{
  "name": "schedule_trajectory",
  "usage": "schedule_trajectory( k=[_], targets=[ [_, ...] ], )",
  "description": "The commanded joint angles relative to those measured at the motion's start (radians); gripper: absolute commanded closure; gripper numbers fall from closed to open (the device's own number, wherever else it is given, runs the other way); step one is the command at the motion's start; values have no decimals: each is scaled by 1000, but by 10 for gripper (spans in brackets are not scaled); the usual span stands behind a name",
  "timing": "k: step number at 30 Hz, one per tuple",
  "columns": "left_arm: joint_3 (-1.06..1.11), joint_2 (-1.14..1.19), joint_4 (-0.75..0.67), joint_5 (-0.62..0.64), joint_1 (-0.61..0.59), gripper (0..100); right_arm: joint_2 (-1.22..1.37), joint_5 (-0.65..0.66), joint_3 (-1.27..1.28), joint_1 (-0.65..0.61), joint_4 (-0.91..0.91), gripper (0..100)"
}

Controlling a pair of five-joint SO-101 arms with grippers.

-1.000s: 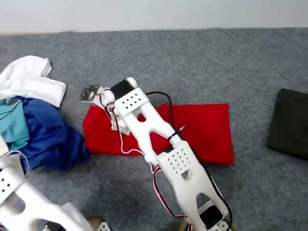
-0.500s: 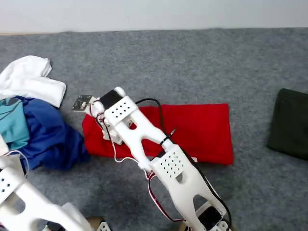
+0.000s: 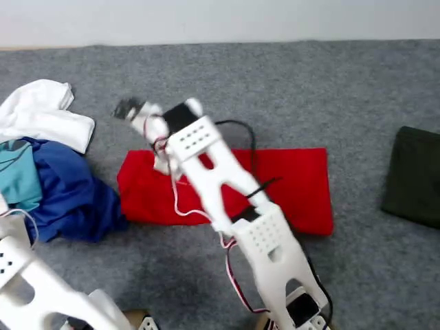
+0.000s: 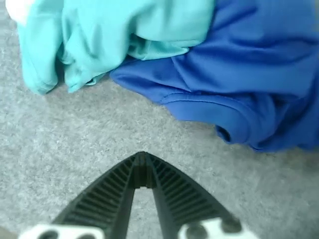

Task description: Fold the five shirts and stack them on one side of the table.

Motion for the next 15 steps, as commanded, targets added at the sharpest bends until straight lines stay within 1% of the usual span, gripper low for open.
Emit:
schedule_trajectory(
  k=[1, 4, 7, 9, 12, 15],
  targets=[
    [-97, -26, 74, -6, 77, 995, -173, -46, 15, 54, 42, 768],
    [-171, -26, 137, -2, 143, 995, -274, -81, 112, 97, 42, 768],
    [-222, -26, 186, -2, 201, 995, -386, -91, 272, 142, 42, 768],
    [-246, -26, 216, -2, 229, 995, -464, -121, 384, 180, 42, 768],
    [-266, -26, 250, -3, 241, 995, -582, -163, 552, 255, 41, 768],
    [-268, -26, 278, -6, 238, 995, -680, -244, 704, 321, 39, 768]
  ],
)
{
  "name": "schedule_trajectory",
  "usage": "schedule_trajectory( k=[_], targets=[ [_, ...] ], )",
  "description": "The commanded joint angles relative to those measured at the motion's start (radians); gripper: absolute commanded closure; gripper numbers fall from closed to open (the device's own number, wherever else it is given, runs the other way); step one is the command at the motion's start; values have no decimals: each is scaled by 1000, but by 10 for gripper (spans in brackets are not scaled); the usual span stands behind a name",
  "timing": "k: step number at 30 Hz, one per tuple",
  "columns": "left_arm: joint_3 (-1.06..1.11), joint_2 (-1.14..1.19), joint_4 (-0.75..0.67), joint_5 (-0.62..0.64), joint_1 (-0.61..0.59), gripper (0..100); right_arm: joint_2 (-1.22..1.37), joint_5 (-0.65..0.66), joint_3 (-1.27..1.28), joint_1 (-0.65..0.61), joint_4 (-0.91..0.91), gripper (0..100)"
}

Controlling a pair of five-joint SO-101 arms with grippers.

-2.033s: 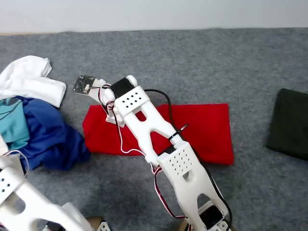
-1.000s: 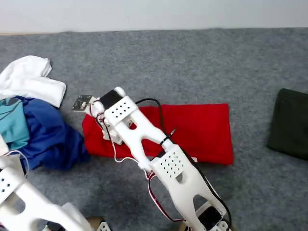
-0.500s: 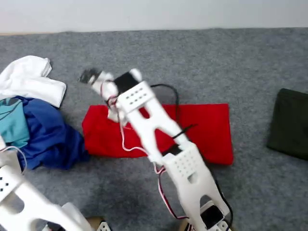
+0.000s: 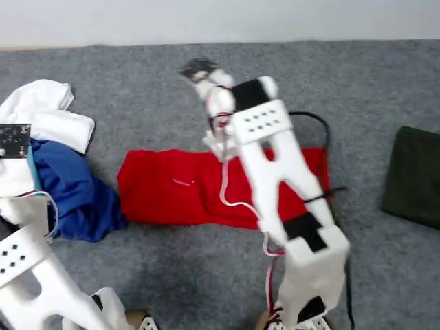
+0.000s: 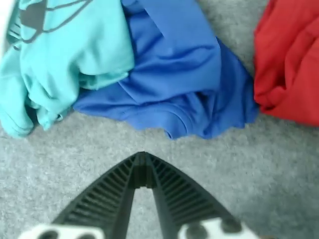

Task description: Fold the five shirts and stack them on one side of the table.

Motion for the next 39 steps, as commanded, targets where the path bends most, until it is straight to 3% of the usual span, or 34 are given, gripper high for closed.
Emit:
schedule_trajectory(
  k=[1, 8, 16, 26, 39],
  targets=[
    [-45, -26, 41, -8, 5, 995, -165, -86, 147, 74, 35, 768],
    [-28, -26, 58, -8, 3, 995, -226, -172, 316, 243, 21, 768],
    [-30, -26, 58, -8, 3, 995, -225, -170, 532, 427, -222, 768],
    [-30, -25, 58, -8, 3, 995, -228, -124, 802, 501, -513, 768],
    [-30, -21, 58, -8, 5, 995, -206, -129, 819, 503, -674, 768]
  ],
)
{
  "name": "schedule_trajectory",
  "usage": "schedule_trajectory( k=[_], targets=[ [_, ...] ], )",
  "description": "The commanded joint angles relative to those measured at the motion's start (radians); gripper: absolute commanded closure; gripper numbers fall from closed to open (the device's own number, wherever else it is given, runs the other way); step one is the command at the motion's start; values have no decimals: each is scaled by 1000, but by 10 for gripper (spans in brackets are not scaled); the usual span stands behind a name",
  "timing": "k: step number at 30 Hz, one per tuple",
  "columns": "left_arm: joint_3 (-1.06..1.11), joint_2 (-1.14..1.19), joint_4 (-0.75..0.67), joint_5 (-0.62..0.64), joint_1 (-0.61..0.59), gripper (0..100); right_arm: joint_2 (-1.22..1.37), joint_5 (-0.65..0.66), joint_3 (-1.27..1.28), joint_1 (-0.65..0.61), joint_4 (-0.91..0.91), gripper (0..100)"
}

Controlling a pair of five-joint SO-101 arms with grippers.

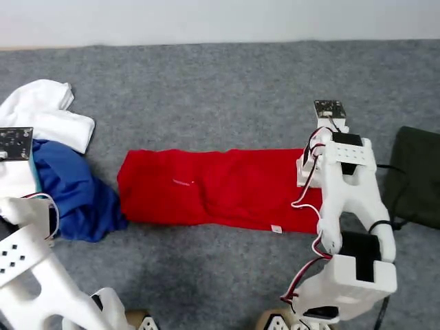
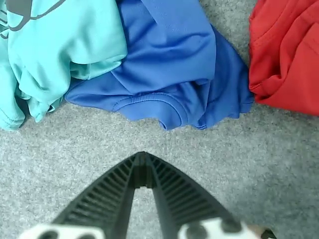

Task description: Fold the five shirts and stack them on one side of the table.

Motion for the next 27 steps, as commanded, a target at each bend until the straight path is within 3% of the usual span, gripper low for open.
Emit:
schedule_trajectory(
  k=[1, 12, 19, 27],
  targets=[
    [-30, -23, 28, -6, 5, 995, -22, 3, -15, 7, -19, 768],
    [-28, -23, 28, -6, 5, 995, 174, 8, -91, 81, -21, 769],
    [-28, -21, 28, -6, 5, 995, 165, 2, -91, 45, -22, 939],
    [-28, -20, 26, -6, 9, 995, 157, 0, -89, 30, -21, 953]
  ],
)
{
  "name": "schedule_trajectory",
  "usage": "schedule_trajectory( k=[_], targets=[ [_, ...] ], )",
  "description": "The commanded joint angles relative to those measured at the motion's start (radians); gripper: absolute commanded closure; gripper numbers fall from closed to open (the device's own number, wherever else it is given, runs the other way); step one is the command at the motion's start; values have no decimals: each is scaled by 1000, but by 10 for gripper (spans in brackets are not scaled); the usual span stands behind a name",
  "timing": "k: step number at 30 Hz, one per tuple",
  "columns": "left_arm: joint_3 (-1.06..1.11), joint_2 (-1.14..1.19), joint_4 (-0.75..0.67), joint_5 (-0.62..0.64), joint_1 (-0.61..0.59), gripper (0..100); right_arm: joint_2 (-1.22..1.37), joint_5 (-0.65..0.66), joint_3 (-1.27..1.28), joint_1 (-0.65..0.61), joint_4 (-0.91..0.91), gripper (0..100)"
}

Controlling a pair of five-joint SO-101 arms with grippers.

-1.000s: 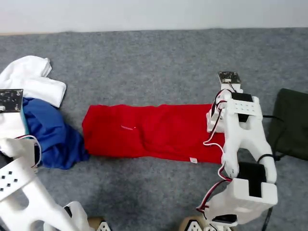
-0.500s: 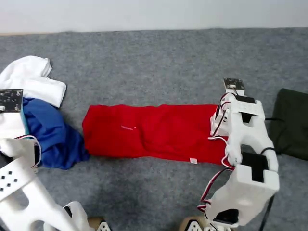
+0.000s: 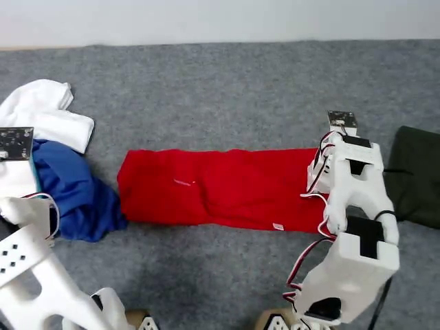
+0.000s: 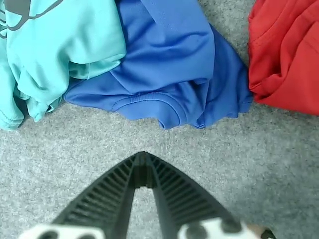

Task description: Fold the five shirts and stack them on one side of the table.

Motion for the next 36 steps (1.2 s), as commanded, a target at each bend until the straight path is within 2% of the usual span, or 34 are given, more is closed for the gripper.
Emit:
schedule_trajectory(
  k=[1, 11, 19, 29, 36],
  targets=[
    [-28, -20, 25, -6, 8, 995, -19, 0, -37, -45, -1, 953],
    [-28, -20, 25, -9, 8, 995, -188, 2, -34, -33, 42, 987],
    [-35, -20, 23, -64, 5, 995, -232, 17, -38, 74, 33, 987],
    [-30, -26, 25, -61, 5, 996, -188, 172, -55, 213, -33, 988],
    [-30, -26, 25, -57, 3, 996, -51, 242, -198, 331, 24, 988]
  ],
)
